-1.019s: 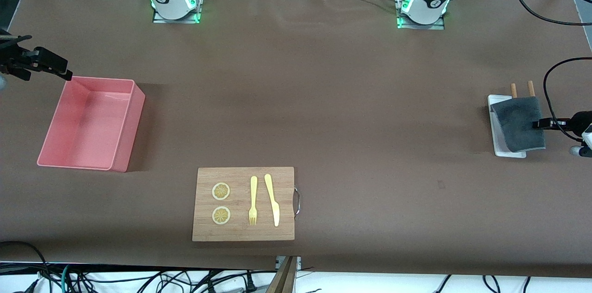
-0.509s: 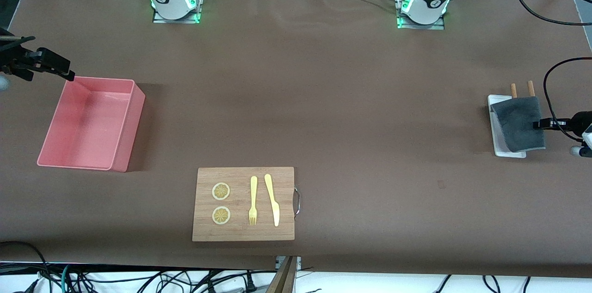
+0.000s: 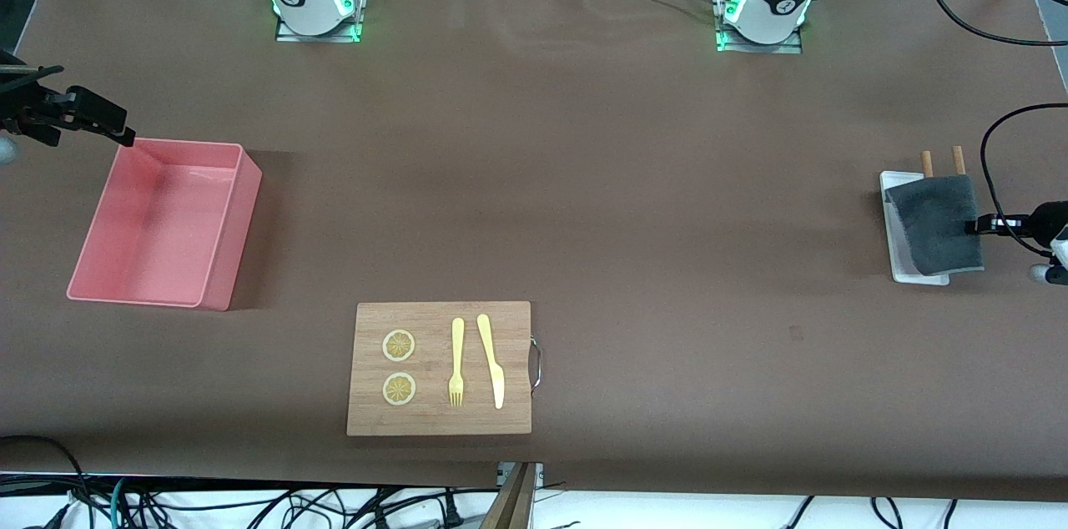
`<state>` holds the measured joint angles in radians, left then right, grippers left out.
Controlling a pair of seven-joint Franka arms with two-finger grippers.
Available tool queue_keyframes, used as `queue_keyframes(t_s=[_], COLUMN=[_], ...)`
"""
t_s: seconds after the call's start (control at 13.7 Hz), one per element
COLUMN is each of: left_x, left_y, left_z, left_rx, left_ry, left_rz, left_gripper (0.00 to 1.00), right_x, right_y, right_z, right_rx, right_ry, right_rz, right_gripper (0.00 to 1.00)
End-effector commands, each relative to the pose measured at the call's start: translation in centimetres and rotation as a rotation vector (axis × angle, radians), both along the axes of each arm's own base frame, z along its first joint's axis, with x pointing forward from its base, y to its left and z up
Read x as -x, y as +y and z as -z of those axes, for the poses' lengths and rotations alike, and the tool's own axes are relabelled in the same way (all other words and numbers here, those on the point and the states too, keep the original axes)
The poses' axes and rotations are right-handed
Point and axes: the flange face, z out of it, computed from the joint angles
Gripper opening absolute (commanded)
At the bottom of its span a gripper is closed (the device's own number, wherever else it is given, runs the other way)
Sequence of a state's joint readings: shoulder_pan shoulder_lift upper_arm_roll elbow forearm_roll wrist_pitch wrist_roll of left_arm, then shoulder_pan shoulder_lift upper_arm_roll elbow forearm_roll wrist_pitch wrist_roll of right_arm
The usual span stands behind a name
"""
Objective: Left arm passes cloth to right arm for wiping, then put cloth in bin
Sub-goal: 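Close the left gripper on the grey cloth's edge, then lift the cloth with the left gripper while the right gripper approaches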
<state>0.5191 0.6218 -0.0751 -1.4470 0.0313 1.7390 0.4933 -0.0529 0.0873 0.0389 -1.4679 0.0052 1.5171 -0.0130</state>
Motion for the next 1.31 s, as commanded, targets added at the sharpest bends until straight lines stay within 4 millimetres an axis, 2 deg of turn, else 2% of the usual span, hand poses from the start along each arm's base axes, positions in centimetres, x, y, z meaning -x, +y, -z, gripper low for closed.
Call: queue_keyframes(t_s=[0.0,0.51,0.58,0.73,0.8,0.95,1.24], left_x=[-0.2,-0.3,-0.3,-1.2,-1.9,-2.7,-5.5], left_y=[0.1,-0.1,-0.5,-1.9,-3.7,-7.0,-17.5], left_z=[-0.3,-0.6,-1.1,-4.7,-6.2,-7.8,-9.2], left_rx=[0.025,0.03,0.052,0.097,0.138,0.203,0.366], left_ry=[-0.012,-0.011,-0.011,-0.007,0.004,0.035,0.105], left_rz=[0.001,-0.002,-0.013,-0.015,-0.005,-0.037,-0.194], left_gripper=[0.0,0.0,0.0,0.0,0.0,0.0,0.0], right_x=[-0.2,-0.3,-0.3,-0.3,-0.3,-0.5,-0.5], right_y=[0.2,0.2,0.1,0.2,0.3,0.3,0.5], right_z=[-0.4,-0.4,-0.4,-0.4,-0.4,-0.5,-0.5], right_rx=[-0.012,-0.01,-0.012,-0.012,-0.012,-0.012,-0.012], right_ry=[-0.003,-0.004,-0.004,-0.004,-0.004,-0.017,-0.02], right_rz=[0.009,0.009,0.011,0.012,0.008,0.008,0.003], right_gripper=[1.0,1.0,1.0,1.0,1.0,1.0,1.0])
